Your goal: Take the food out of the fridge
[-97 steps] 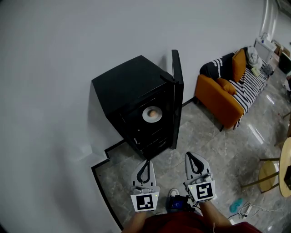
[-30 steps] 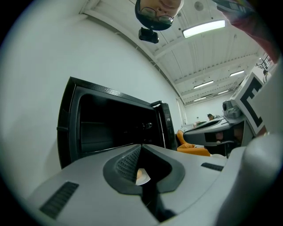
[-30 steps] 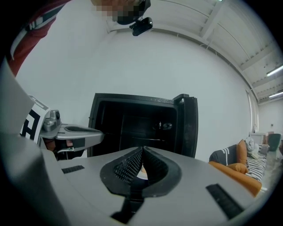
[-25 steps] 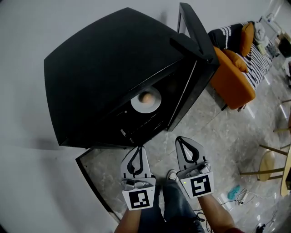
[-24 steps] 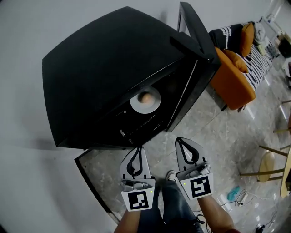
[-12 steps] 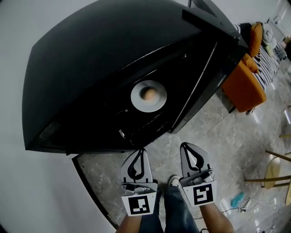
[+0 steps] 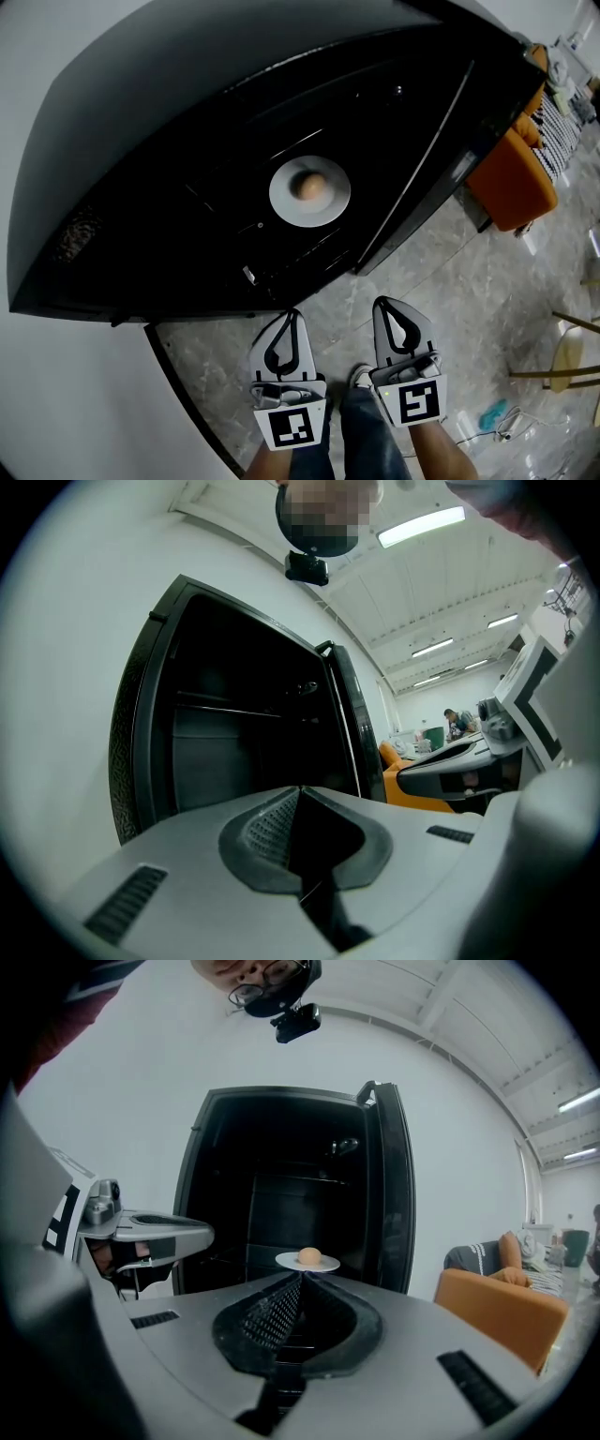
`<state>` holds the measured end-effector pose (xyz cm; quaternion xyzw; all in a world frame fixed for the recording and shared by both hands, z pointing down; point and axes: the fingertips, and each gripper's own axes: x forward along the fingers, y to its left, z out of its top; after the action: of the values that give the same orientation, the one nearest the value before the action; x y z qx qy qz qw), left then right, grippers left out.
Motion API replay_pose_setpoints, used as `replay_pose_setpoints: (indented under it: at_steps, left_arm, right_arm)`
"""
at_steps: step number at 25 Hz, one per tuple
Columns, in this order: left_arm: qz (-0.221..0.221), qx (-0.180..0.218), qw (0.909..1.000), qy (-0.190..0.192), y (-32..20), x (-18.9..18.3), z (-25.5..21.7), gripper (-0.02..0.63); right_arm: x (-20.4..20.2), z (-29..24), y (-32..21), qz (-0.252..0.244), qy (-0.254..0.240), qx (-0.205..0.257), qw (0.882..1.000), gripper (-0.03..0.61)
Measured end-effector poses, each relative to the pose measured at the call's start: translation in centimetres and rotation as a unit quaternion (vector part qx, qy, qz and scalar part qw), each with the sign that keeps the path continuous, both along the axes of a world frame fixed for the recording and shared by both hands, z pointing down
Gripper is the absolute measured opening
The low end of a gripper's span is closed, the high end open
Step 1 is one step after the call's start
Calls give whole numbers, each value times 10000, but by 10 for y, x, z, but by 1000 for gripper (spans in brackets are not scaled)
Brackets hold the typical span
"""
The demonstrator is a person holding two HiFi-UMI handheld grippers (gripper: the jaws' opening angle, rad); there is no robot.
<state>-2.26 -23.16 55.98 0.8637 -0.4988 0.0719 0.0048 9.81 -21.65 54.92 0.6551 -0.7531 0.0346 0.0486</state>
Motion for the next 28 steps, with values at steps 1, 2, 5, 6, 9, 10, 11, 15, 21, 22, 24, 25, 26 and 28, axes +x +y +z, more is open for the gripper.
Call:
replay_pose_setpoints:
  at_steps: [1,2,5,6,9,10,11,15,21,22,24,25,26,28]
  left_arm:
    - [-16,-14,10000,17,0,-1,0,14]
    - [-23,-18,10000,17,0,-2,1,14]
    - [-17,-5,10000,-32,-2,-4,1,14]
    - [-26,-3,10000,-31,-3,-5,1,14]
    - [-56,1,10000,3,-5,-5,0,14]
    - [-58,0,10000,9,-6,-5,0,14]
    - [-52,-2,10000,6,-6,-5,0,14]
    - [-19,15,10000,-39,-9,-4,2,14]
    - [-59,18,10000,-35,-12,-6,2,14]
    - [-72,20,10000,-32,-13,-7,2,14]
    - [-95,24,9999,-25,-15,-8,1,14]
    - [-89,30,9999,-40,-15,-8,1,14]
    - [-79,34,9999,-57,-15,-8,1,14]
    - [-71,38,9999,-74,-17,-9,0,14]
  right_arm:
    - [-1,2,-1,-15,-48,-13,10000,21]
    - [-2,3,-2,-23,-112,-33,9999,21]
    - [-4,11,-5,-112,-257,-184,9994,21]
    - [-6,15,-6,-172,-263,-268,9991,21]
    - [-8,26,-9,-315,-365,-496,9976,23]
    - [-8,29,-11,-340,-467,-542,9969,23]
    - [-9,31,-13,-353,-622,-580,9957,23]
    - [-9,40,-23,-330,-1484,-714,9858,23]
    - [-14,44,-38,-406,-2363,-746,9680,25]
    - [-14,45,-41,-398,-2605,-765,9616,25]
    - [-13,46,-47,-372,-3083,-786,9473,25]
    - [-13,47,-50,-366,-3292,-783,9403,28]
    - [-13,47,-53,-362,-3489,-774,9333,34]
    - [-12,48,-59,-356,-3856,-762,9188,54]
